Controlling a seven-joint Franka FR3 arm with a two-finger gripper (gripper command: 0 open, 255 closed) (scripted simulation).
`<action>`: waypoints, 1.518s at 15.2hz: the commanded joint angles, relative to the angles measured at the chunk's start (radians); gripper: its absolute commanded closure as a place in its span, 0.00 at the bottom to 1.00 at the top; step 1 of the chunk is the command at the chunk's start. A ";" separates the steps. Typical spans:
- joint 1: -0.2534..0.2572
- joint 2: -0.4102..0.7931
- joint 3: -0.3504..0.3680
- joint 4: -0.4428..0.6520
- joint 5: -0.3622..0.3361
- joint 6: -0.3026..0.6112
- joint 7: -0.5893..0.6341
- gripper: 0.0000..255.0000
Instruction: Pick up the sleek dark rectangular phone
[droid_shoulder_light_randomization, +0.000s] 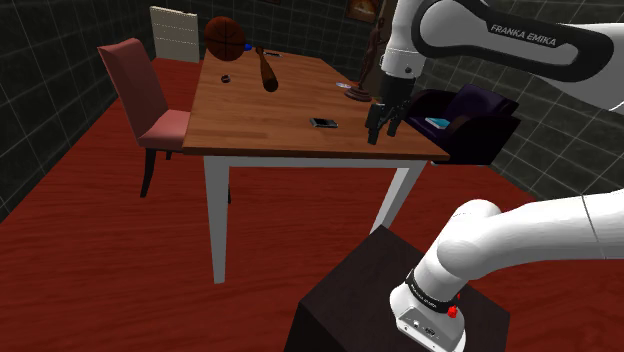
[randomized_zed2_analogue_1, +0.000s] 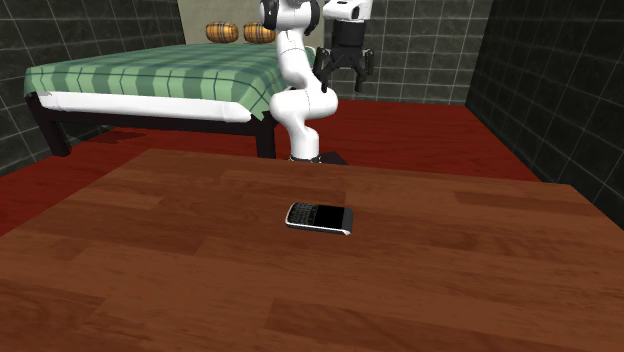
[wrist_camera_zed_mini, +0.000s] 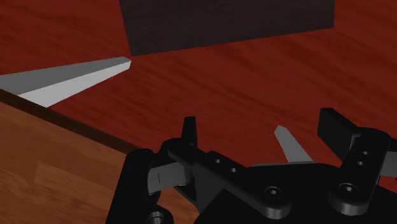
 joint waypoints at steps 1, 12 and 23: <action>0.000 0.000 0.000 0.000 0.000 0.000 0.000 0.00; 0.030 0.254 -0.249 0.104 -0.118 0.201 -0.476 0.00; 0.068 0.660 -0.428 0.409 -0.022 0.326 -0.960 0.00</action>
